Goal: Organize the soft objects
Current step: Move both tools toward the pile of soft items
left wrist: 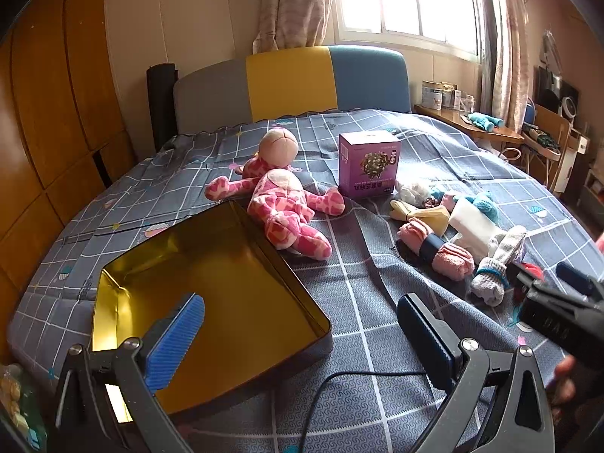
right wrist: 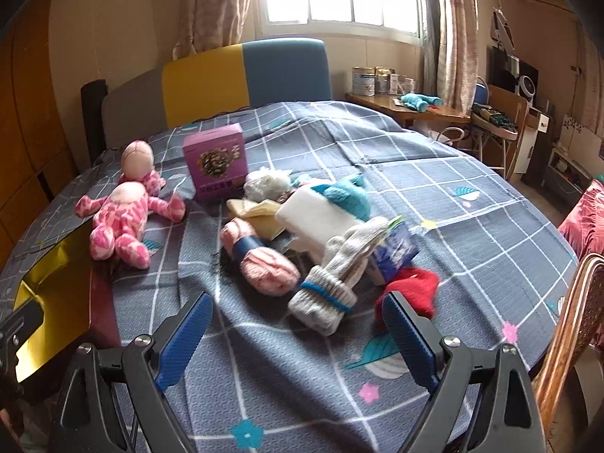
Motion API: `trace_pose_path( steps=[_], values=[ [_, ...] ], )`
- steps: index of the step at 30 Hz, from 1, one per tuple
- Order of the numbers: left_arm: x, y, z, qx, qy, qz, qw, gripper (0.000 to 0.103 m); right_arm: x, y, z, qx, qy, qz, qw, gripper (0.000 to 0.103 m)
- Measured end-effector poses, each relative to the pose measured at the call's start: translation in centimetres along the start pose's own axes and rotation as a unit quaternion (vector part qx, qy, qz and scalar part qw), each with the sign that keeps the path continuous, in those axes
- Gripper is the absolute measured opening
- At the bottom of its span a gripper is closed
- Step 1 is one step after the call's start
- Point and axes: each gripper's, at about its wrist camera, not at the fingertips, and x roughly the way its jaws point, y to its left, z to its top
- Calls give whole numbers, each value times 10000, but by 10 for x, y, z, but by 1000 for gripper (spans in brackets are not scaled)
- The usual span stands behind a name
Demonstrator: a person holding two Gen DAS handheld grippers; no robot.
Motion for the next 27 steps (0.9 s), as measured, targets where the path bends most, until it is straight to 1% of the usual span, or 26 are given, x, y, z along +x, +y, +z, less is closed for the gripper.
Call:
trace_pose_path(
  steps=[7,15,21,22,23,24,26,27],
  values=[
    [1,-5,0,70,19,-1,10000,103,-3,-25,17,131,-153,-162,9997,93],
    [4,-14,2,208,52,-41,9998,103,-1,-63,36,236,-141,-167,9995,93],
    [8,-24,3,356,91,-99,9993,103,9,-94,46,346,-152,-344,9987,93],
    [10,-25,4,376,133,-167,9991,103,12,-100,46,383,-148,-352,9985,93],
    [13,-27,5,381,209,-346,9985,103,16,-105,47,438,-127,-345,9984,93],
    [14,-27,5,376,236,-433,9981,103,21,-112,47,577,-59,-313,9978,93],
    [18,-30,8,336,307,-682,9966,103,27,-124,49,865,76,-126,9961,93],
    [20,-32,11,328,346,-877,9950,103,26,-128,50,956,13,-47,9954,93]
  ],
)
